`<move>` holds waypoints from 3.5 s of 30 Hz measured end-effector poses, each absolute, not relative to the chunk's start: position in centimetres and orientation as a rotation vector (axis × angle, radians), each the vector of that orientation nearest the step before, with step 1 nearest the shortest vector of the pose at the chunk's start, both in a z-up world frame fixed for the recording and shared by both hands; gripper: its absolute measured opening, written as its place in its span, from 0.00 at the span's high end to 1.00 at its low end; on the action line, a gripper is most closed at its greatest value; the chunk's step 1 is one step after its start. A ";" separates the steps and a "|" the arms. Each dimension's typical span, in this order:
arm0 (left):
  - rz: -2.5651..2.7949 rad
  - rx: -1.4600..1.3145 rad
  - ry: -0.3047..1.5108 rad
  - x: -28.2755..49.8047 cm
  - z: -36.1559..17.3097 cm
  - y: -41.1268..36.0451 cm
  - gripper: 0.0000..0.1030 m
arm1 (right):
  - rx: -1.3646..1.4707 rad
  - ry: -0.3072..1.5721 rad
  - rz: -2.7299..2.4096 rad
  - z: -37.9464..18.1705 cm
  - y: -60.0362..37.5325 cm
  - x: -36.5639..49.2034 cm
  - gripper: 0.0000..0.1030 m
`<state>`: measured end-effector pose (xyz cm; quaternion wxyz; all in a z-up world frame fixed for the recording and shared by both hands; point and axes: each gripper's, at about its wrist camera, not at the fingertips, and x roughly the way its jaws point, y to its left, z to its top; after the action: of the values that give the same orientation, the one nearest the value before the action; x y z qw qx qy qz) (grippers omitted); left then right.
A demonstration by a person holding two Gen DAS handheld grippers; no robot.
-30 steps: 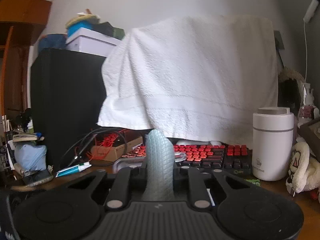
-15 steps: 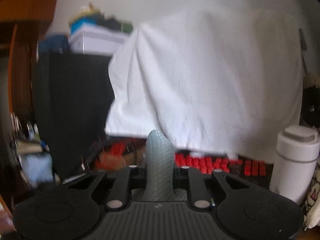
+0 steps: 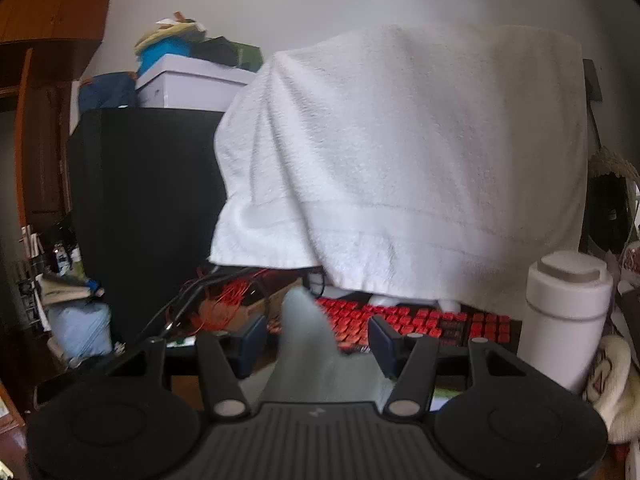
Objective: Clean container
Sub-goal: 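Lift the cloth up and reposition it on the jug with the right tool, then wipe the cloth across the jug's outer wall with the right tool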
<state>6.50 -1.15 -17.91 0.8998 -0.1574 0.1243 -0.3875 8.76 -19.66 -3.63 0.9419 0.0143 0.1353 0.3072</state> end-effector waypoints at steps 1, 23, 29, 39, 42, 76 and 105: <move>-0.802 -0.326 0.257 6.5 -17.9 -1.1 0.75 | 0.025 0.281 0.618 -3.9 -19.5 8.4 0.46; -0.803 -0.327 0.261 6.5 -17.8 -1.1 0.75 | 0.046 0.263 0.548 -7.6 -20.3 5.3 0.85; -0.803 -0.347 0.267 6.6 -17.8 -1.0 0.76 | -0.037 0.199 0.500 -8.3 -19.3 5.0 0.85; -0.803 -0.334 0.262 6.4 -17.8 -1.0 0.75 | 0.073 0.222 0.400 -8.7 -21.8 7.1 0.85; -0.803 -0.332 0.264 6.4 -17.8 -1.0 0.75 | 0.068 0.206 0.387 -9.0 -21.2 6.5 0.85; -0.797 -0.349 0.278 6.5 -17.7 -0.9 0.75 | 0.061 0.213 0.530 -9.0 -21.3 4.6 0.85; -0.797 -0.355 0.283 6.5 -17.6 -0.9 0.75 | 0.099 0.211 0.522 -9.5 -22.6 4.3 0.84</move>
<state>6.54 -0.86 -17.64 0.8967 -0.1714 0.1366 -0.3845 4.35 -22.56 -9.50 0.9594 0.0487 0.1042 0.2575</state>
